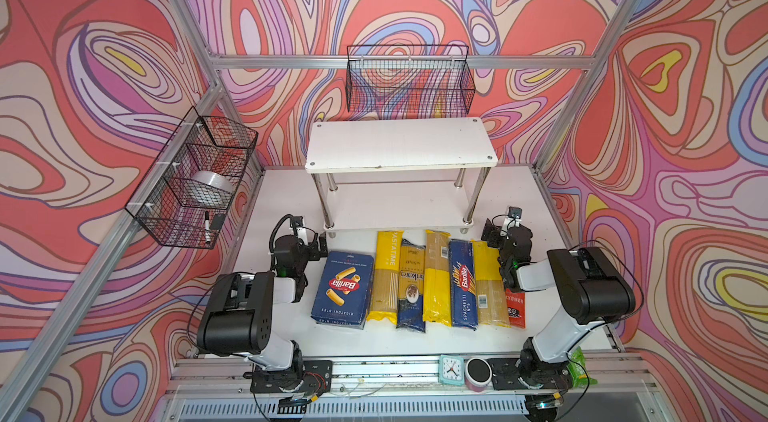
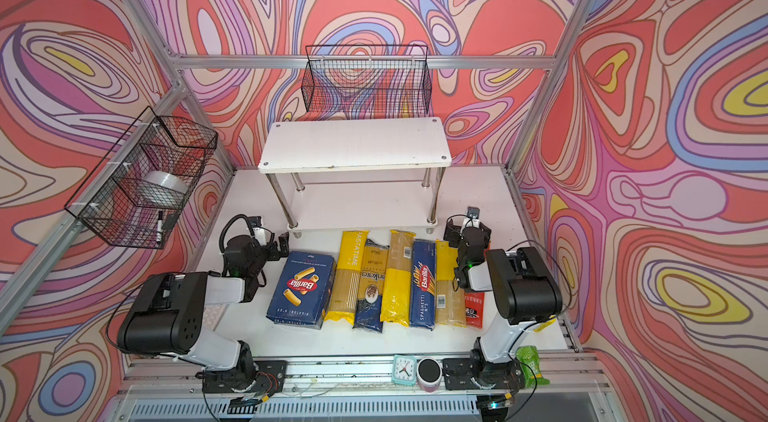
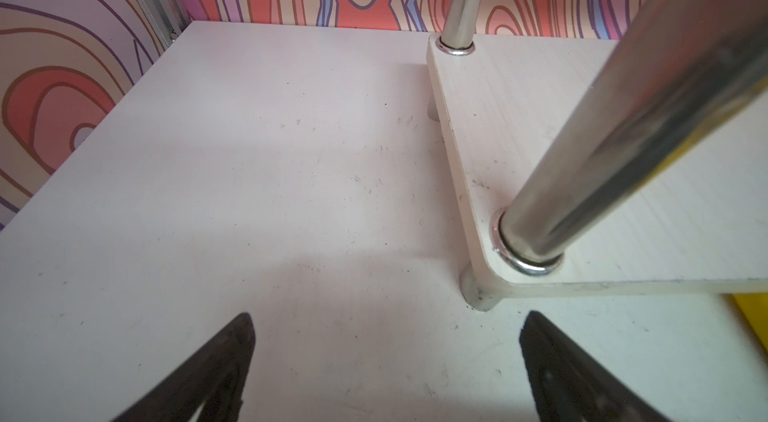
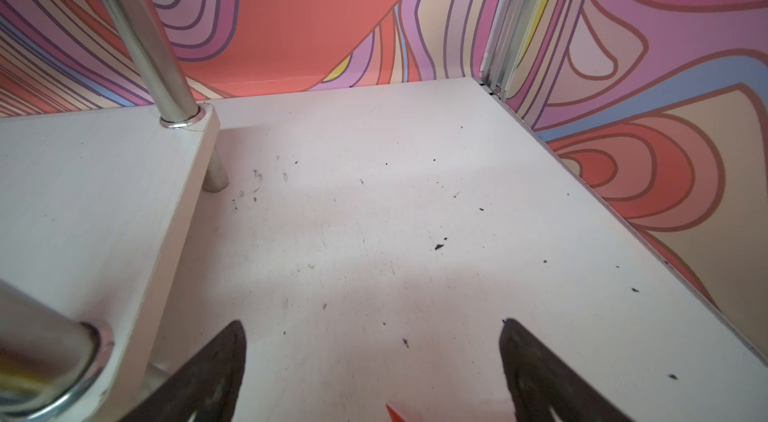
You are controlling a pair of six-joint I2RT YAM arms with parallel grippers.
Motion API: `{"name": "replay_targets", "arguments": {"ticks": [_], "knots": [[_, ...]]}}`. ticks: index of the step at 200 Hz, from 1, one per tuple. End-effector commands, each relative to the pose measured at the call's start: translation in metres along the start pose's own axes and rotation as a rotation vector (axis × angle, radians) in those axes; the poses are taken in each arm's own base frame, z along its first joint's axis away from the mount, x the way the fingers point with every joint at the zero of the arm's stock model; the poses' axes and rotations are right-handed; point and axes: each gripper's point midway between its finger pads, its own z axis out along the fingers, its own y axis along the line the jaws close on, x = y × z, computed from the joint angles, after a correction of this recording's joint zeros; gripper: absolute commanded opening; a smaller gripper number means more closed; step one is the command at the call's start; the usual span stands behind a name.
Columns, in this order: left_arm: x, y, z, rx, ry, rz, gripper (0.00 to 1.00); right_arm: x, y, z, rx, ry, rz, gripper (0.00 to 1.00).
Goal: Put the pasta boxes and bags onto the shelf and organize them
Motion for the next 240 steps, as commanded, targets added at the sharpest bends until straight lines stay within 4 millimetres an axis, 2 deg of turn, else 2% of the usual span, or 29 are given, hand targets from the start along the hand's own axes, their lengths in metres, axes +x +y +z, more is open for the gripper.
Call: {"name": "replay_targets", "arguments": {"ticks": [1,51,72,89,105,115,129,152,154,158,175,188,190,194,209,220,240], "knots": [[-0.010,-0.003,0.003,0.012,-0.026,0.020,1.00,-0.007,0.000,0.003,-0.003,-0.017,0.011,0.98],[-0.013,-0.002,0.002,0.005,-0.036,0.018,1.00,-0.008,0.000,0.002,-0.008,-0.020,0.010,0.99],[-0.021,0.011,-0.002,-0.075,-0.024,-0.014,1.00,-0.031,-0.001,-0.003,0.003,-0.021,0.003,0.97],[-0.031,0.004,-0.005,-0.044,0.003,-0.002,1.00,-0.055,-0.007,-0.008,0.044,0.028,0.032,0.98],[-0.037,0.001,-0.009,-0.030,0.044,-0.017,1.00,-0.071,0.004,-0.012,-0.013,0.091,0.048,0.97],[-0.037,0.000,-0.013,-0.029,0.071,-0.045,1.00,-0.073,0.012,-0.016,-0.054,0.147,0.065,0.95],[-0.041,-0.008,-0.021,0.015,0.075,-0.078,1.00,-0.070,0.018,-0.024,-0.086,0.231,0.084,0.92],[-0.053,-0.027,-0.036,0.113,0.058,-0.119,1.00,-0.067,0.017,-0.044,-0.074,0.334,0.122,0.90],[-0.067,-0.028,-0.036,0.120,0.031,-0.118,1.00,-0.067,0.016,-0.046,-0.072,0.341,0.125,0.90],[-0.072,-0.030,-0.039,0.129,0.026,-0.128,1.00,-0.066,0.017,-0.050,-0.073,0.353,0.130,0.90],[-0.074,-0.033,-0.051,0.130,0.027,-0.188,1.00,-0.068,0.020,-0.068,-0.091,0.375,0.160,0.88],[-0.079,-0.043,-0.060,0.173,0.013,-0.184,1.00,-0.071,0.024,-0.080,-0.115,0.386,0.172,0.87],[-0.066,-0.044,-0.061,0.173,0.040,-0.183,1.00,-0.072,0.025,-0.081,-0.115,0.388,0.174,0.87],[-0.060,-0.047,-0.063,0.177,0.053,-0.174,1.00,-0.072,0.025,-0.084,-0.115,0.392,0.179,0.88],[-0.055,-0.059,-0.071,0.196,0.067,-0.110,1.00,-0.073,0.031,-0.093,-0.140,0.412,0.174,0.88],[-0.052,-0.066,-0.076,0.205,0.071,-0.046,1.00,-0.066,0.041,-0.098,-0.167,0.450,0.155,0.88],[-0.050,-0.078,-0.079,0.249,0.056,0.003,1.00,-0.048,0.069,-0.110,-0.234,0.553,0.073,0.87]]}}
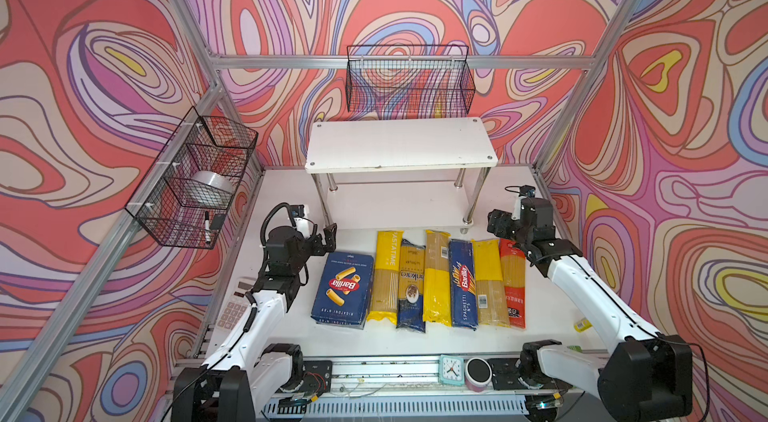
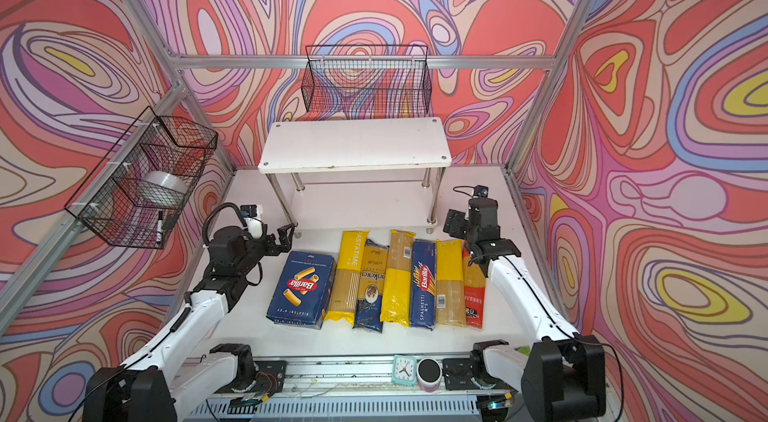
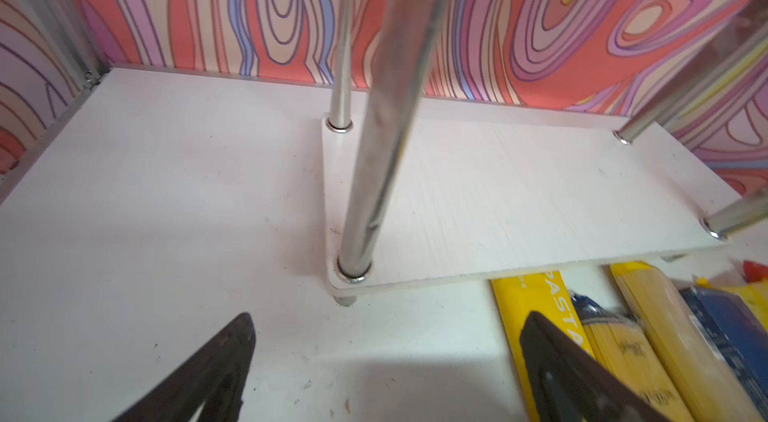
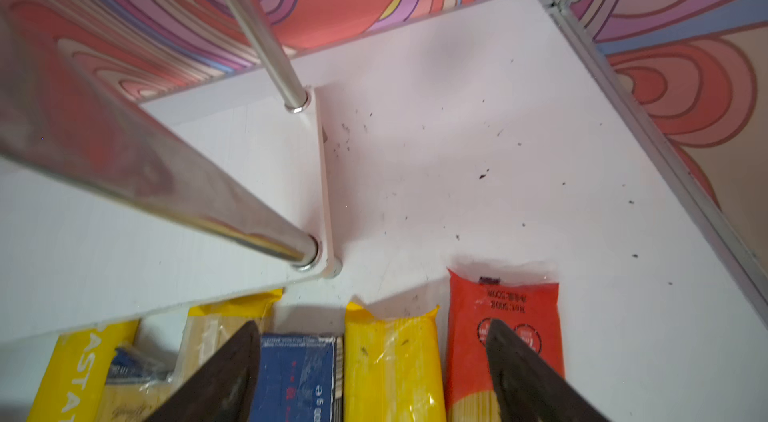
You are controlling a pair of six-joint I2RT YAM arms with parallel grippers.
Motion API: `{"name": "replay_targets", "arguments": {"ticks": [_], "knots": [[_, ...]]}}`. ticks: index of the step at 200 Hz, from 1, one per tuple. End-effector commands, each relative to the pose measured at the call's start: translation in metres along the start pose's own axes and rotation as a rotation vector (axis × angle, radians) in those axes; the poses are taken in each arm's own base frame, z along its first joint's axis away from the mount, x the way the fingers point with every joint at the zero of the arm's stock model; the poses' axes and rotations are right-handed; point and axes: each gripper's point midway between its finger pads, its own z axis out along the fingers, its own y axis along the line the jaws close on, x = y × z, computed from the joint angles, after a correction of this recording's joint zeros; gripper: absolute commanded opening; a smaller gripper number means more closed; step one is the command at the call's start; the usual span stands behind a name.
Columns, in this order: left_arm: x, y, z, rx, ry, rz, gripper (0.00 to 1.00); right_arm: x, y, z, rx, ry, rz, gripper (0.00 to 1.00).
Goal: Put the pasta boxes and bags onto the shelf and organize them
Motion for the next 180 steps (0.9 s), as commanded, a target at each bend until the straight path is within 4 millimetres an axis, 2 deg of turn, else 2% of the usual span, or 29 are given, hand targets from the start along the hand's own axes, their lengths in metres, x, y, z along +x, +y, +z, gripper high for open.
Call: {"name": "replay_targets", "arguments": {"ticks": [1,23,37,58,82,124,180], "knots": [[0.024,-0.009,-0.002,0.034,0.063,0.061,1.00,0.036,0.026,-0.003,-0.048,0.177,-0.066,0.87],[0.026,-0.023,0.002,0.121,0.074,0.060,1.00,0.055,0.044,-0.006,-0.041,0.261,-0.132,0.86],[0.029,-0.023,0.007,0.122,0.099,0.059,1.00,0.057,0.049,-0.010,-0.038,0.260,-0.149,0.86],[0.038,-0.023,0.011,0.126,0.125,0.064,1.00,0.058,0.045,-0.015,-0.015,0.249,-0.156,0.86],[0.037,-0.030,0.009,0.163,0.095,0.064,1.00,0.068,0.046,-0.012,-0.019,0.289,-0.149,0.86],[0.037,-0.037,0.007,0.198,0.097,0.072,1.00,0.097,0.051,-0.007,-0.024,0.390,-0.108,0.85],[0.038,-0.039,0.004,0.192,0.093,0.083,1.00,0.139,0.051,-0.024,0.057,0.486,-0.090,0.85]]}}
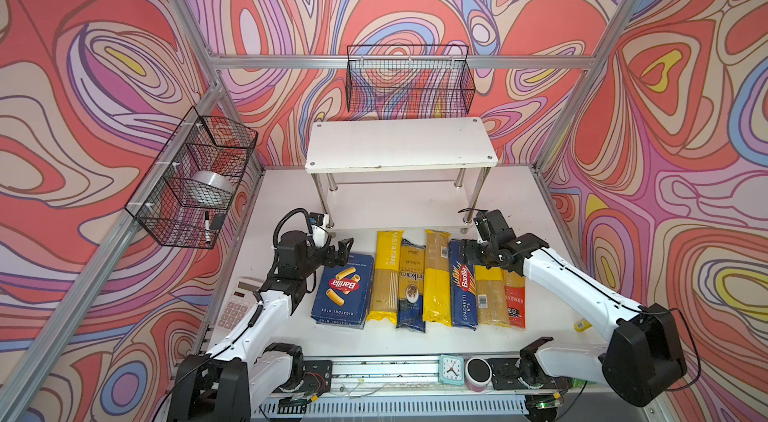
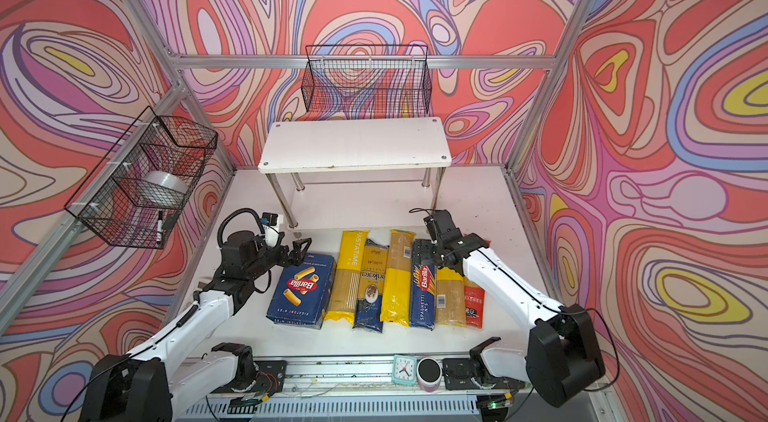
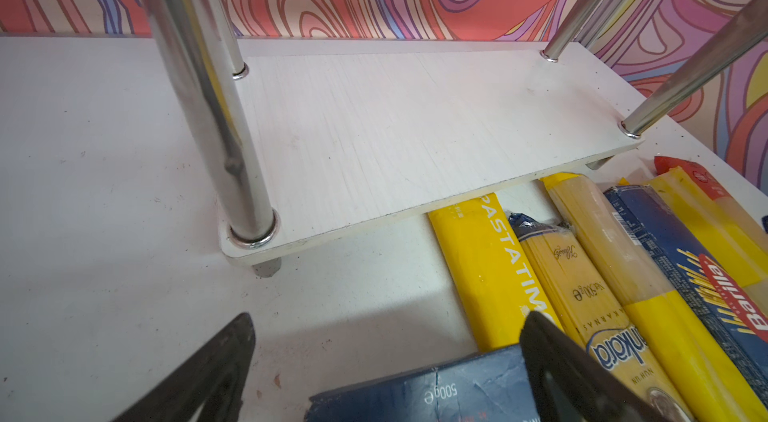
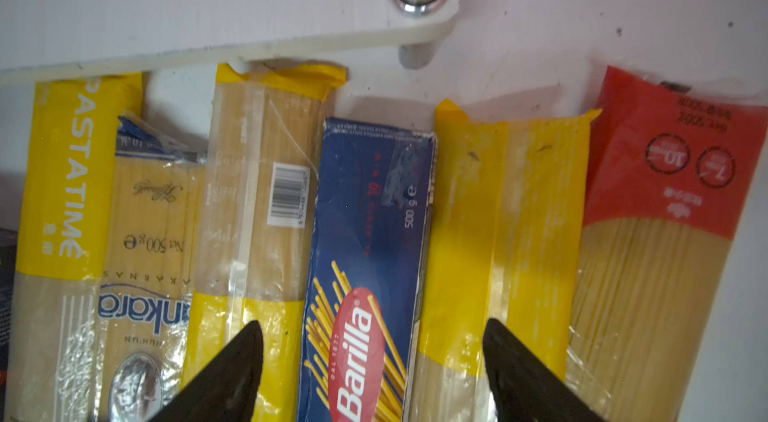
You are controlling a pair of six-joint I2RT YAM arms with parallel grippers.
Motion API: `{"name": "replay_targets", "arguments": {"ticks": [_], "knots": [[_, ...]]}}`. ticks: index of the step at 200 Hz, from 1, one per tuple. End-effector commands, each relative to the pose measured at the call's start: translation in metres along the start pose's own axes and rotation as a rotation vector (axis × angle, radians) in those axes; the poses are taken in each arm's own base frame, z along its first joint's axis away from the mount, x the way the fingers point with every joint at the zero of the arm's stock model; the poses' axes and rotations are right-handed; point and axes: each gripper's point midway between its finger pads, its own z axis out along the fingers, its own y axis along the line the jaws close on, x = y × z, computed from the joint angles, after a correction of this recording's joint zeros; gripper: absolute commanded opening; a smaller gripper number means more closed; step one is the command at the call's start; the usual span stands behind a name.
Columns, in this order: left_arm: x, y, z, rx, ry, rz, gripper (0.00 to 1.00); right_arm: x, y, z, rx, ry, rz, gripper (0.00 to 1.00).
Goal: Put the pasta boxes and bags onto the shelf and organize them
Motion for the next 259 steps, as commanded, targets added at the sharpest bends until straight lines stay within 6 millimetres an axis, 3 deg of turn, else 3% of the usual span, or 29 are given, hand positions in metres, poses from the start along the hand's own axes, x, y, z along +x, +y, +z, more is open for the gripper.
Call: {"name": "replay_targets", "arguments": {"ticks": [1,48,78,133,168,199,259], "knots": [[0.002,-0.004,-0.001,0.015,0.000,0.026,1.00,0.026,-0.005,0.000,0.061,0.063,0.045,0.85],[0.003,-0.007,0.003,0.037,0.023,0.028,1.00,0.051,0.006,0.004,0.031,0.115,0.093,0.85],[0.003,-0.008,0.003,0.042,0.022,0.030,1.00,0.066,0.001,0.007,0.078,0.129,0.111,0.85],[0.002,-0.008,0.000,0.036,0.007,0.035,1.00,0.085,0.010,0.021,0.077,0.165,0.094,0.85],[0.002,-0.007,0.001,0.031,0.008,0.034,1.00,0.085,0.016,0.024,0.060,0.154,0.079,0.85],[0.002,-0.007,0.001,0.030,0.010,0.032,1.00,0.100,0.011,0.028,0.071,0.192,0.075,0.85],[0.002,-0.006,0.001,0.023,0.011,0.032,1.00,0.111,0.004,0.030,0.092,0.202,0.085,0.84]]}}
